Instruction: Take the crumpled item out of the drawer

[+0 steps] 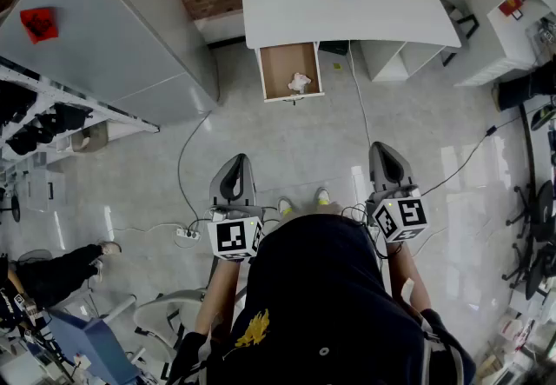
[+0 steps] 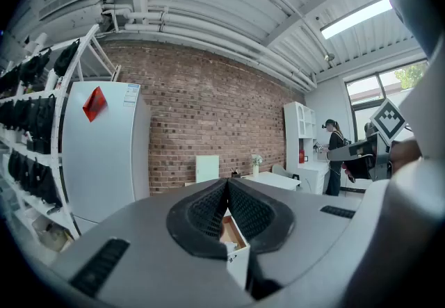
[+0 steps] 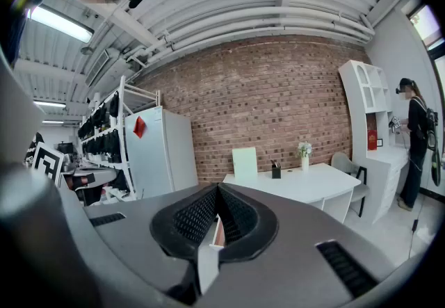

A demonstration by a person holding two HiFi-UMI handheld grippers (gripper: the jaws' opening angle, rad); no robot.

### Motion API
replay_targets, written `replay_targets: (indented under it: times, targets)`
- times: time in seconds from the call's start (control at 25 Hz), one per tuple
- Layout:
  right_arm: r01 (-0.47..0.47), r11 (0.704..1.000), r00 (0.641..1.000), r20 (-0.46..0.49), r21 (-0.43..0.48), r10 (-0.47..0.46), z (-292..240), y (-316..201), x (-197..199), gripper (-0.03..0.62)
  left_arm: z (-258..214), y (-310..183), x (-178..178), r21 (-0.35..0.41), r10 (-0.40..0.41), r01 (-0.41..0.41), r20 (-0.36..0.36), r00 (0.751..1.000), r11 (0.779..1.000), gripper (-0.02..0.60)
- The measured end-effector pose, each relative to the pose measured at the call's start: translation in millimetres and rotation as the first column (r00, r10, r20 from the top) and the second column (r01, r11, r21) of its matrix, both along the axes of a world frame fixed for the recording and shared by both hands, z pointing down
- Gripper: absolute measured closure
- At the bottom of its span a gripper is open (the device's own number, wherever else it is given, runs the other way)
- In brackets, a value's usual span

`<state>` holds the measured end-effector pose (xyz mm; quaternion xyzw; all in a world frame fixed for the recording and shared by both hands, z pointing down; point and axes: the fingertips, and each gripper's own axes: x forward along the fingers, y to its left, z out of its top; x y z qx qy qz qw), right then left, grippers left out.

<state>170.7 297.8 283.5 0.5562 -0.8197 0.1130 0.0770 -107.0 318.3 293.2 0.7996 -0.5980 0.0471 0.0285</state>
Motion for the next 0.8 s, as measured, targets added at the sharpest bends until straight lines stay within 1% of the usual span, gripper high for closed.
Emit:
replay_targets:
  times: [0.12, 0.28, 0.36, 0.52, 0.6, 0.68, 0.8]
  targets:
    - [-0.011, 1.0, 1.0, 0.021, 0.008, 0.011, -4.3, 0.5, -5.0, 0.569, -2.3, -0.5, -0.8, 0.008, 0.014, -0.014, -0.016, 1.0, 1.0, 0.565]
    - [-0.018, 1.0, 1.0, -0.006, 0.014, 0.018, -3.2, 7.6, -17.0, 0.569, -0.8, 1.4, -9.8, 0.028, 0.03, -0.03, -0.009, 0.999, 0.999, 0.565]
    - [-0.023, 1.0, 0.999, -0.021, 0.013, 0.024, -3.3, 12.2, -21.6, 0.569, 2.5, 2.5, -13.0, 0.021, 0.044, -0.043, -0.008, 0.999, 0.999, 0.565]
    - [-0.031, 0.999, 0.999, -0.044, 0.006, 0.032, -2.1, 21.5, -31.8, 0.569, 13.1, 5.6, -19.9, -0.001, 0.061, -0.061, -0.028, 0.998, 0.998, 0.565]
    - [-0.026, 1.0, 0.997, -0.067, 0.004, 0.026, -0.1, 23.5, -34.1, 0.568, 19.2, 4.1, -20.8, -0.004, 0.063, -0.063, -0.028, 0.998, 0.998, 0.565]
    - [-0.016, 1.0, 0.994, -0.11, 0.005, 0.017, 1.7, 26.0, -32.5, 0.568, 23.0, 1.5, -17.2, -0.007, 0.065, -0.065, -0.033, 0.997, 0.998, 0.565]
    - [-0.016, 1.0, 0.988, -0.156, 0.008, 0.017, 1.8, 33.9, -30.5, 0.568, 23.8, -1.5, -7.4, -0.017, 0.101, -0.102, -0.022, 0.995, 0.995, 0.565]
